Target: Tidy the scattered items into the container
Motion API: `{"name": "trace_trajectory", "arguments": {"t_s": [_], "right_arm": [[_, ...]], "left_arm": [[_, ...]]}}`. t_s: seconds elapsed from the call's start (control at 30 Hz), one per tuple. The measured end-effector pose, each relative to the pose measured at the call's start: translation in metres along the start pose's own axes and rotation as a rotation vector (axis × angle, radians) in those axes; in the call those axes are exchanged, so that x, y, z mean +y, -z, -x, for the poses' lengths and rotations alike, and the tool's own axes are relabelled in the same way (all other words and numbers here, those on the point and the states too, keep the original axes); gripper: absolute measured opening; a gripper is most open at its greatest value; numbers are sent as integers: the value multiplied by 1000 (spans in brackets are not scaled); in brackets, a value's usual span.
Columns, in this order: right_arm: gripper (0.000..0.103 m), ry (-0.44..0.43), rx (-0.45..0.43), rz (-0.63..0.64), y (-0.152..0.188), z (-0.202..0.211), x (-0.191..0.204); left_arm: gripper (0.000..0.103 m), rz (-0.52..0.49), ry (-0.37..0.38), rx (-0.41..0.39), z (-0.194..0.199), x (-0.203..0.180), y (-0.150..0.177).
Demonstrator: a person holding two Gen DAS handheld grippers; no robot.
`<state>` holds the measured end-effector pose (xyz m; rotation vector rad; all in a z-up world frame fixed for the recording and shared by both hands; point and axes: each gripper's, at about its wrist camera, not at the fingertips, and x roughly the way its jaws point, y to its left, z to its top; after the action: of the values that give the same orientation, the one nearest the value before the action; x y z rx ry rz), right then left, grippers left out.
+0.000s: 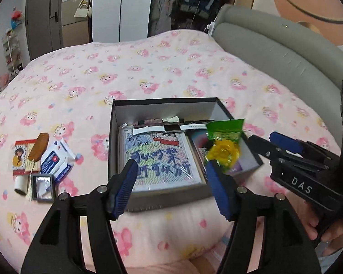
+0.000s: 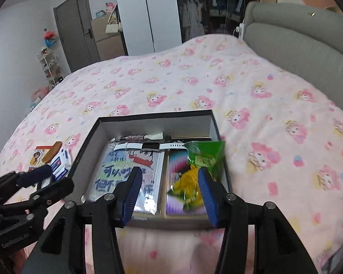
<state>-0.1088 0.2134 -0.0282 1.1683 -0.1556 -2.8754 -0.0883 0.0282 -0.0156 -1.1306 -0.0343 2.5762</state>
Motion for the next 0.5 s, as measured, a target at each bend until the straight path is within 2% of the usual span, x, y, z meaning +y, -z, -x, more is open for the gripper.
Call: {"name": "trace_trajectory", "arguments": {"t_s": [0.13,0.27,0.5], "right_arm": [[66,-23,-7,7,14,27,13],[69,-33,-5,38,30,46,30],[73,-22,3,28,48,61,41]], "left_arm": [[70,2,7,-7,19,2,11],[72,-5,-22,-18,34,2,22],[83,-16,-59,-29,51,4,37]]}}
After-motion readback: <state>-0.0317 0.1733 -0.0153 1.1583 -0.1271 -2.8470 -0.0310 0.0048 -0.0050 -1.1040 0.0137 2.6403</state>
